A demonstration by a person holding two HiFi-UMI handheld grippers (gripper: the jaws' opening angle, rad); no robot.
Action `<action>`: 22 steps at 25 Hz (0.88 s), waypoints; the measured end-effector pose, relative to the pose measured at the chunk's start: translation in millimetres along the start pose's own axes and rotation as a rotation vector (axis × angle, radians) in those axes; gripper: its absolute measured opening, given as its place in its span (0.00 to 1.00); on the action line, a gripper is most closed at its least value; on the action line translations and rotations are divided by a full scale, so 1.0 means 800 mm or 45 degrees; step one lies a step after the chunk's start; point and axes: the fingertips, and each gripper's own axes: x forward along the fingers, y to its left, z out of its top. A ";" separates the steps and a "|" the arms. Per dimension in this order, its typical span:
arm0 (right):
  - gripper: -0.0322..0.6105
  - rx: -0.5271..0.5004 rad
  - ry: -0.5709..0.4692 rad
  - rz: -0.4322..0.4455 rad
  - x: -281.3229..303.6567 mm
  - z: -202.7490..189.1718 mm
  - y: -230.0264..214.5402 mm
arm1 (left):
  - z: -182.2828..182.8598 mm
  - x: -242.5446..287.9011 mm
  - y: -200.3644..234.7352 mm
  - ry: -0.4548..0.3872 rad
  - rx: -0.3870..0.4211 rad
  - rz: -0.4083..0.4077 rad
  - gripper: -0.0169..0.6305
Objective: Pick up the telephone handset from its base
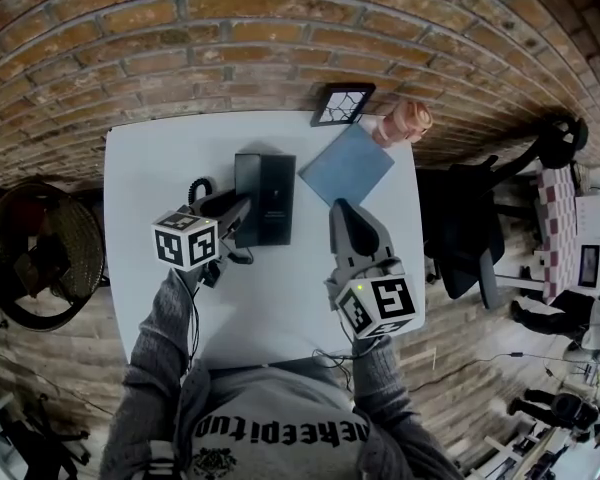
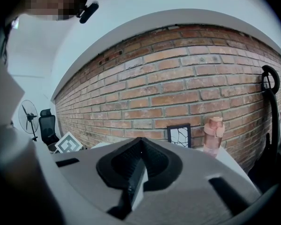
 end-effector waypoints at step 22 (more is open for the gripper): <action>0.06 -0.027 -0.079 -0.018 -0.030 0.021 0.041 | 0.032 -0.074 -0.056 -0.118 0.133 -0.062 0.13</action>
